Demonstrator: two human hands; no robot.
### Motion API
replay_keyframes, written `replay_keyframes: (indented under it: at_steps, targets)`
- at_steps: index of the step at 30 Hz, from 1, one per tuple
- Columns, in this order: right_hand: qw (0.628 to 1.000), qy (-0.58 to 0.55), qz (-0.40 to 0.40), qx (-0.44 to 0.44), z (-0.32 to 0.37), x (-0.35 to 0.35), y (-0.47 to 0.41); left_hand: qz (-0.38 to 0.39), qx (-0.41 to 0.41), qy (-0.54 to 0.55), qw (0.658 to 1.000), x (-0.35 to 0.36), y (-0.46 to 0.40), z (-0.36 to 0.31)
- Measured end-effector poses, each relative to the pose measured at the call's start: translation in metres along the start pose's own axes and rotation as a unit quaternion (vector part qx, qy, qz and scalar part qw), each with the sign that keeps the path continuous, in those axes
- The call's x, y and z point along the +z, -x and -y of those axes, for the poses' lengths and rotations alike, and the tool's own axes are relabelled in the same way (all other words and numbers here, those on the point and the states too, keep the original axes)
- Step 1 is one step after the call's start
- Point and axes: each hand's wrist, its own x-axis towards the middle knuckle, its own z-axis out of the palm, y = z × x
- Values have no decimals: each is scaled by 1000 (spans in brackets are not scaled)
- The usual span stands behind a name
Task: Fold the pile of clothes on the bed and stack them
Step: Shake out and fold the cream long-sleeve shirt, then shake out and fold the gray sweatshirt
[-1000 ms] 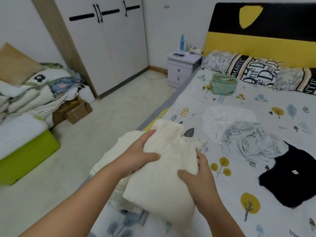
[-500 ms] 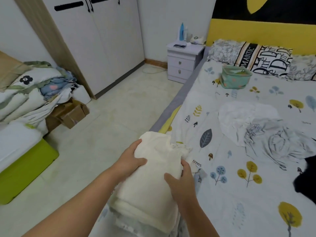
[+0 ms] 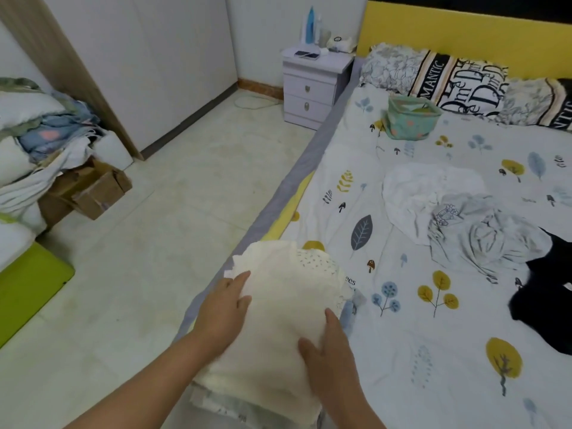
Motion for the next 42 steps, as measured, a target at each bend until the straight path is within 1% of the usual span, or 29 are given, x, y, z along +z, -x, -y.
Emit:
replay_keyframes:
  at_steps: [1, 2, 4, 5, 6, 7, 9, 10, 13, 15, 17, 19, 22, 25, 27, 30, 34, 38, 42]
  targets:
    - [998, 58, -25, -1, 2, 1, 1, -11, 1, -71, 997, 1, 2, 0]
    - [994, 98, -55, -4, 7, 0, 2, -36, 12, -117, 992, 0, 5, -4]
    - [985, 125, -117, -17, 19, 5, 3, -90, 76, -129, 985, -1, 8, -12]
    - [981, 141, -133, -25, 23, 9, 3, -98, 124, -127, 979, 0, 8, -14]
    - [976, 168, -131, -33, 25, 15, 4, -98, 174, -150, 968, 4, 7, -13]
    - [971, 203, -119, -44, 24, 22, 6, -74, 212, -185, 957, 8, 7, -11]
    - [961, 261, -75, -56, 17, 37, 11, -15, 247, -249, 936, 17, 4, 3]
    - [954, 284, -65, -65, 13, 41, 15, 13, 248, -255, 935, 21, 3, 12]
    - [933, 318, -100, -135, 0, 44, 19, 66, 251, -195, 946, 33, 0, 31]
    - [915, 344, -124, -171, -7, 44, 18, 75, 249, -163, 952, 41, -3, 35]
    - [910, 354, -128, -172, -8, 42, 16, 65, 247, -161, 953, 47, -6, 38]
    - [912, 364, -114, -151, -6, 40, 17, 66, 233, -165, 956, 47, -7, 36]
    - [932, 335, -34, -136, 2, 31, 19, 84, 209, -208, 952, 37, -5, 24]
    - [938, 312, 15, -150, 2, 15, 17, 125, 185, -258, 940, 14, 0, 2]
    - [936, 312, 28, -162, 7, -1, 21, 138, 202, -257, 935, -3, 3, -15]
    - [923, 334, 42, -187, 15, -29, 30, 160, 243, -255, 922, -23, 8, -41]
    - [917, 352, 65, -179, 19, -73, 46, 212, 254, -251, 910, -37, 19, -80]
    - [914, 362, 66, -169, 10, -120, 60, 213, 287, -268, 895, -36, 31, -125]
    - [913, 378, 59, -140, -18, -176, 71, 214, 314, -267, 886, -21, 49, -182]
